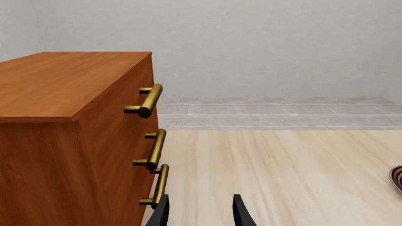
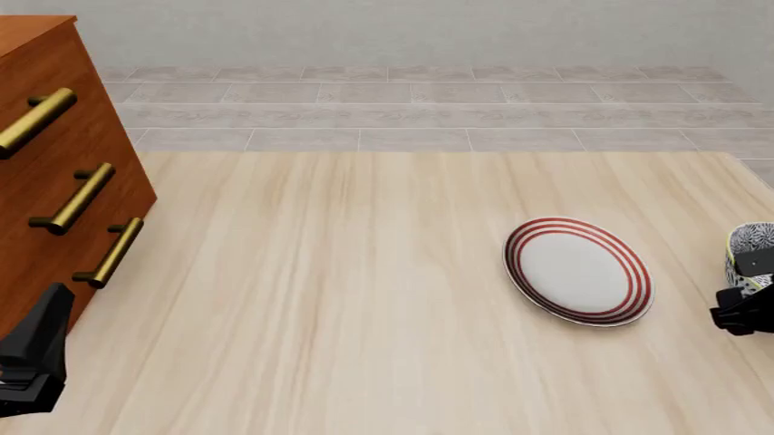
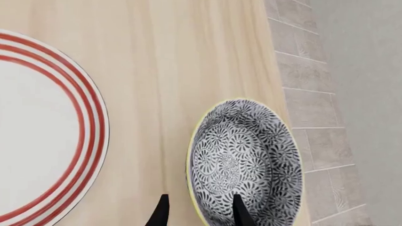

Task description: Put the bowl on top of the cabinet.

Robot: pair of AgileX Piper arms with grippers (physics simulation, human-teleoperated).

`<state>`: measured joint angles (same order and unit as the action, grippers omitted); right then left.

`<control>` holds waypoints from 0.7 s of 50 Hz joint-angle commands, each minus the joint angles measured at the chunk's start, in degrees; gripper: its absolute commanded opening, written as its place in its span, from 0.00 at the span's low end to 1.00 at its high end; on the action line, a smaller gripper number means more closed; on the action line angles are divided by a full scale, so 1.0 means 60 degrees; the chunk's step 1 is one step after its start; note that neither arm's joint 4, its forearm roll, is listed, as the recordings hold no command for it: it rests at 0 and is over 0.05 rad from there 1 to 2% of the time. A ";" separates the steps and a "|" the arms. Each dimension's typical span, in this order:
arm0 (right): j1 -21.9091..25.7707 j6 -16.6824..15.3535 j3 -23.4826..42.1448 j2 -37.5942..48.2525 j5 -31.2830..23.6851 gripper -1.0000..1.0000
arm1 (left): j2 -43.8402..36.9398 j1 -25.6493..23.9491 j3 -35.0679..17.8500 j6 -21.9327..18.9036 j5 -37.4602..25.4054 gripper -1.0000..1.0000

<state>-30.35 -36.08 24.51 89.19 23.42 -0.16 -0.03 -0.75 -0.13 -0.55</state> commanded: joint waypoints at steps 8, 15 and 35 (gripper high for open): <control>-0.0068 -0.0042 0.0086 0.0479 0.0247 1.00 | -0.0001 0.0001 0.0018 -0.0004 0.0022 1.00; -0.0092 -0.0021 0.0110 0.0552 0.0281 1.00 | 0.0003 0.0002 0.0004 -0.0005 0.0006 1.00; 0.0244 -0.0195 -0.0151 -0.0300 0.0165 0.00 | 0.0000 0.0003 0.0017 -0.0002 0.0019 1.00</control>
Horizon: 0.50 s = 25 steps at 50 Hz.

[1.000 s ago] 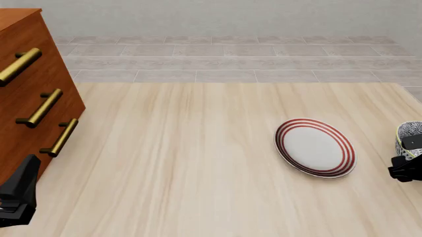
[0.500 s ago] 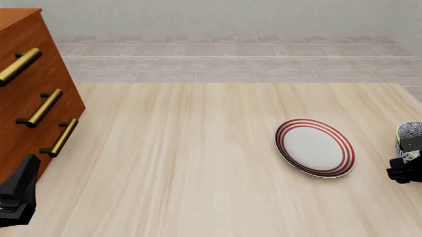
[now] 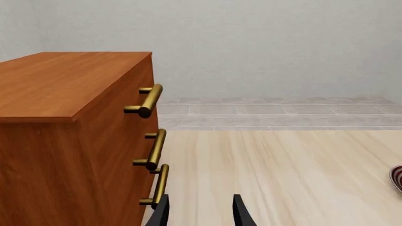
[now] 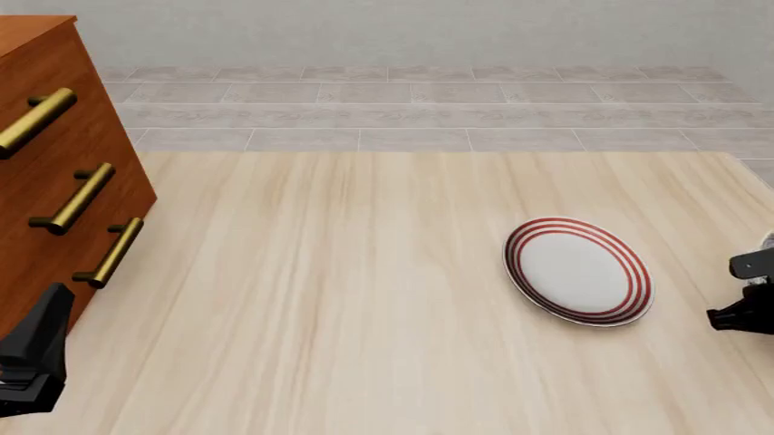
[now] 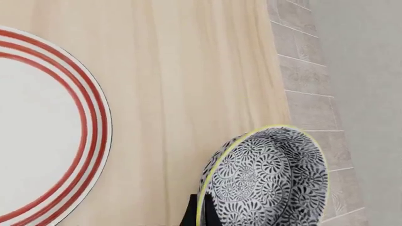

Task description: Put the bowl on top of the cabinet.

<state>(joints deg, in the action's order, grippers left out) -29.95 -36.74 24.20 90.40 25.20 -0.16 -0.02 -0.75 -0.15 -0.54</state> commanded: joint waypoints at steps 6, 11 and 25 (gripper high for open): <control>0.0578 -0.0160 -0.0334 -0.1365 -0.0397 0.00 | -0.0016 0.0003 0.0060 0.0002 0.0074 1.00; 0.0774 -0.0172 -0.0359 -0.2103 -0.0911 0.00 | -0.0014 0.0002 0.0059 0.0000 0.0074 1.00; 0.2060 -0.0126 -0.0415 -0.4710 -0.2759 0.00 | -0.0031 0.0003 0.0064 0.0006 0.0090 1.00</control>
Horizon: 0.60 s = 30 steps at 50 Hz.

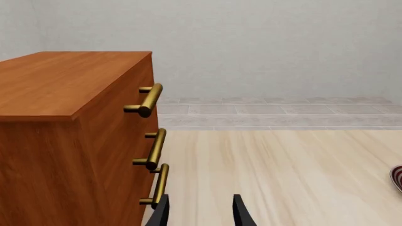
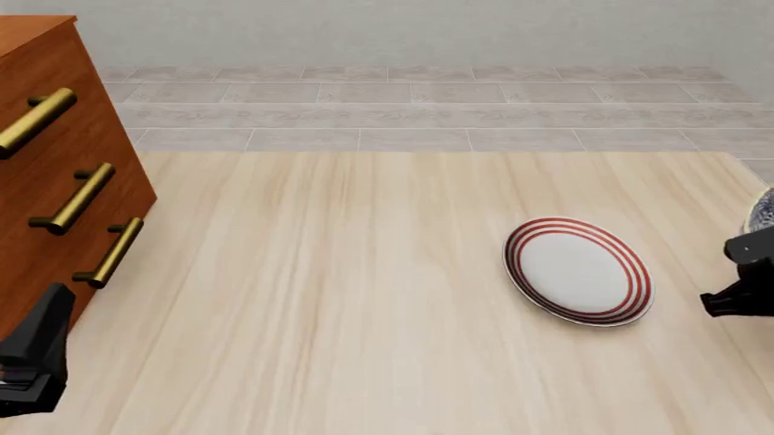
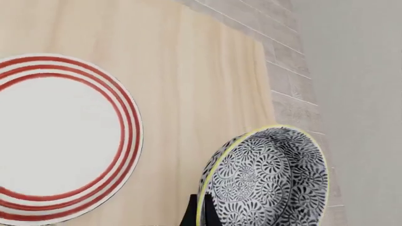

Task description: Put the bowl on top of the cabinet.

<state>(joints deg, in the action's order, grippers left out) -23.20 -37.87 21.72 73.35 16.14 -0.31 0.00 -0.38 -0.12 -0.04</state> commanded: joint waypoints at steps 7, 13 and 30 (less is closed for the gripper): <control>0.1690 -0.0069 0.0037 -0.2951 -0.2074 0.00 | -0.0014 0.0000 -0.0015 0.0008 -0.0006 1.00; 0.2417 -0.0309 0.0123 -0.3694 -0.2628 0.00 | -0.0001 -0.0001 -0.0048 0.0004 -0.0049 1.00; 0.4415 -0.0902 0.0781 -0.4888 -0.3564 0.00 | 0.0011 0.0001 -0.0091 0.0005 -0.0106 1.00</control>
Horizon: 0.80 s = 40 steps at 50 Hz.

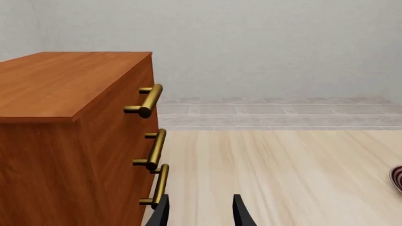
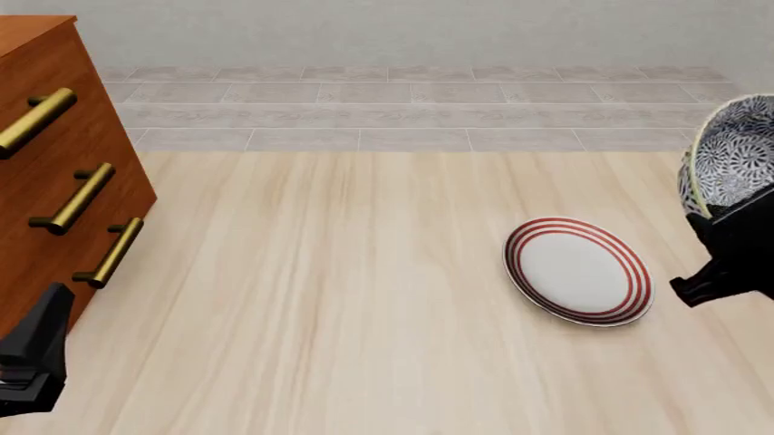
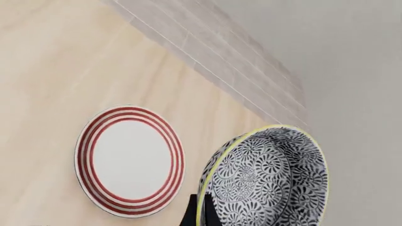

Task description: Put the bowl on top of the cabinet.

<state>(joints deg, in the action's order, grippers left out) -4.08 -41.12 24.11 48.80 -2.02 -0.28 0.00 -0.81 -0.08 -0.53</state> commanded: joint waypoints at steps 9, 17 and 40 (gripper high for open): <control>0.2194 -0.0704 0.0536 -0.0812 -0.0422 0.00 | -0.0005 0.0000 0.0003 -0.0002 0.0009 1.00; 0.3178 -0.1289 0.0673 -0.0721 -0.0134 0.00 | -0.0018 0.0000 0.0037 -0.0006 0.0058 1.00; 0.4845 -0.2411 0.1148 0.0465 0.0836 0.00 | -0.0015 0.0001 0.0043 -0.0010 0.0062 1.00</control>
<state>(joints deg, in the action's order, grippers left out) 20.92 -52.62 29.94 48.91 0.17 -0.36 0.00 -0.61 -0.12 -0.23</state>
